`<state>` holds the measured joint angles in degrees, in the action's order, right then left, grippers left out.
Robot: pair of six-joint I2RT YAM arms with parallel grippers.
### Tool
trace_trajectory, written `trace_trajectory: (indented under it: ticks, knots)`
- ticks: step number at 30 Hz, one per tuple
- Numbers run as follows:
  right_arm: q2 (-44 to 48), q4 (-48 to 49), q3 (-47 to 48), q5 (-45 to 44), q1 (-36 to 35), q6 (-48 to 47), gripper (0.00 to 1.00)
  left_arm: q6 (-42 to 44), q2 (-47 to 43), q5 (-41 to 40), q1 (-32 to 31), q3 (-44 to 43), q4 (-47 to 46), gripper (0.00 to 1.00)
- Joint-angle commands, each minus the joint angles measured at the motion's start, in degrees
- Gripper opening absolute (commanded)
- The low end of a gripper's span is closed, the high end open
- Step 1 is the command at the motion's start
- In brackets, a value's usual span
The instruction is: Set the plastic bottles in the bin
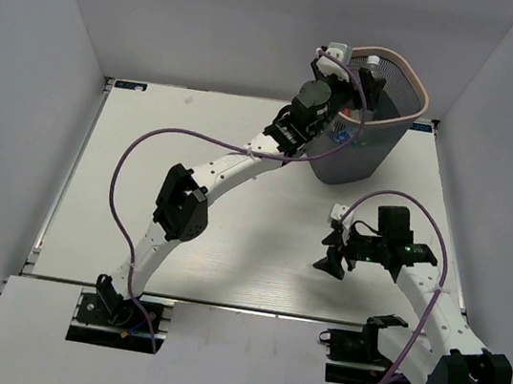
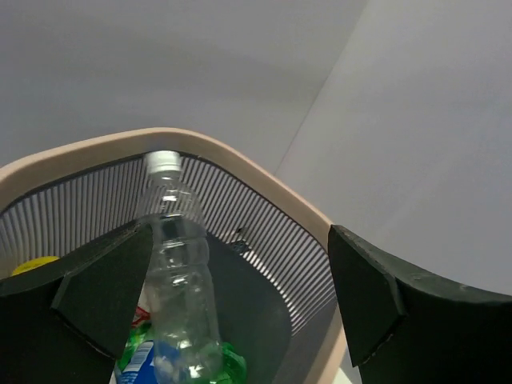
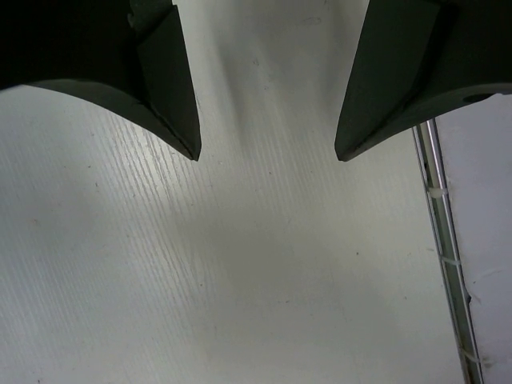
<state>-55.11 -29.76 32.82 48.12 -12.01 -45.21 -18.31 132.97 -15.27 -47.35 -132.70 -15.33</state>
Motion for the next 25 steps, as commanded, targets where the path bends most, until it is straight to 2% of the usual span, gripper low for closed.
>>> trace_trajectory:
  ticks: [1,3,4,5,8,9,10,12,13,14,16,17,18,19,20,23,24,25]
  knots:
    - [0.7,2.3,-0.4,0.1,0.1,1.8,0.74,0.0,-4.7,-1.4,0.8,-1.2,-0.4,1.0]
    - [0.6,2.8,-0.4,0.0,0.0,2.7,0.75,0.6,-6.7,-1.4,1.3,1.5,-1.2,1.0]
    - [0.5,2.9,-0.3,-0.2,0.2,3.2,0.81,1.6,-7.9,-1.4,1.3,3.8,-1.7,1.0]
    - [0.6,3.3,-0.2,-0.7,0.1,3.5,0.9,3.3,-10.7,-1.4,1.3,5.1,-1.7,1.0]
    - [0.6,5.6,0.7,-2.0,0.1,7.9,0.9,6.0,-17.1,1.0,1.3,13.4,-0.3,1.0]
    - [0.7,7.2,0.8,-3.2,0.1,11.0,0.9,8.4,-23.4,3.3,1.3,16.8,0.2,1.0]
    - [0.7,8.6,1.2,-3.8,0.3,14.2,0.9,9.9,-27.0,5.1,1.3,25.0,0.2,1.0]
    - [0.4,11.1,1.9,-7.8,0.2,21.1,0.9,13.6,-34.8,7.9,1.3,34.0,0.9,1.0]
    - [0.4,11.8,2.3,-9.3,0.3,23.7,0.9,13.6,-42.8,7.9,1.3,42.6,1.8,1.0]
    - [-0.1,13.1,3.0,-11.2,0.3,29.2,0.9,13.6,-46.7,7.9,1.3,46.5,2.7,1.0]
    - [-0.4,13.0,4.5,-12.9,0.2,31.2,0.9,11.2,-53.9,4.3,1.3,56.5,7.2,1.0]
    - [-0.4,13.2,5.5,-13.0,0.3,32.5,0.9,10.5,-60.3,3.5,1.3,59.5,9.1,1.0]
    - [-0.5,13.1,5.7,-13.1,0.1,32.9,0.9,9.9,-63.1,1.1,1.3,62.5,11.1,1.0]
    - [-0.5,14.4,6.1,-13.5,0.4,34.0,0.9,8.0,-68.2,-0.9,1.3,71.3,14.7,1.0]
    - [-0.7,15.2,5.9,-13.9,0.1,35.3,0.9,6.9,-70.5,-1.5,1.3,71.4,15.9,1.0]
    - [-2.6,17.0,6.9,-18.4,0.0,39.0,0.9,1.7,-77.9,-3.3,1.3,85.2,19.4,1.0]
    - [-3.8,17.4,7.3,-22.5,0.1,40.8,0.9,0.6,-79.3,-3.3,1.3,87.3,19.9,1.0]
    - [-4.1,17.4,7.9,-23.1,0.2,41.1,0.9,-1.9,-80.7,-3.8,1.3,89.2,20.6,1.0]
